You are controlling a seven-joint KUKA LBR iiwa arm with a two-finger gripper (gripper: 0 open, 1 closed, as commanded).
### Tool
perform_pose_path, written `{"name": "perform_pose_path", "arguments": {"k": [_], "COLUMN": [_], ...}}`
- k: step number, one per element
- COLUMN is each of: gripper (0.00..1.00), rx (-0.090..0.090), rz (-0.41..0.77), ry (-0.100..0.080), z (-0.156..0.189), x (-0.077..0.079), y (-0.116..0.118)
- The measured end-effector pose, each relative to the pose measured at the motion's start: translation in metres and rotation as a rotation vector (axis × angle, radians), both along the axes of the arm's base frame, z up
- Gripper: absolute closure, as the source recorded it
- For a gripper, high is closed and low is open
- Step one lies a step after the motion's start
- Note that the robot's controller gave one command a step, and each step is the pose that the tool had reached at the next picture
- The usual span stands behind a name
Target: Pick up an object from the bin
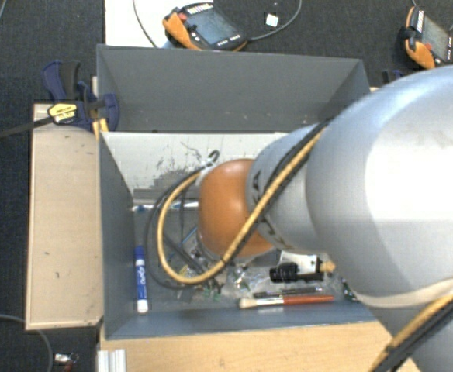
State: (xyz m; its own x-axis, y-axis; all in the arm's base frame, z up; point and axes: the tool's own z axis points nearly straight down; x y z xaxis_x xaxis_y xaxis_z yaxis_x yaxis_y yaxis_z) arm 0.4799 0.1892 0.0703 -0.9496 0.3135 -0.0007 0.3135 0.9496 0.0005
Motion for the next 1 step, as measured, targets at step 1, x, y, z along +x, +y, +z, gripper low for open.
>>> {"name": "perform_pose_path", "arguments": {"k": [1], "gripper": [1.00], "rx": [-0.004], "rz": [0.000], "ry": [0.010], "z": [0.0300], "x": [-0.0028], "y": [-0.0013]}}
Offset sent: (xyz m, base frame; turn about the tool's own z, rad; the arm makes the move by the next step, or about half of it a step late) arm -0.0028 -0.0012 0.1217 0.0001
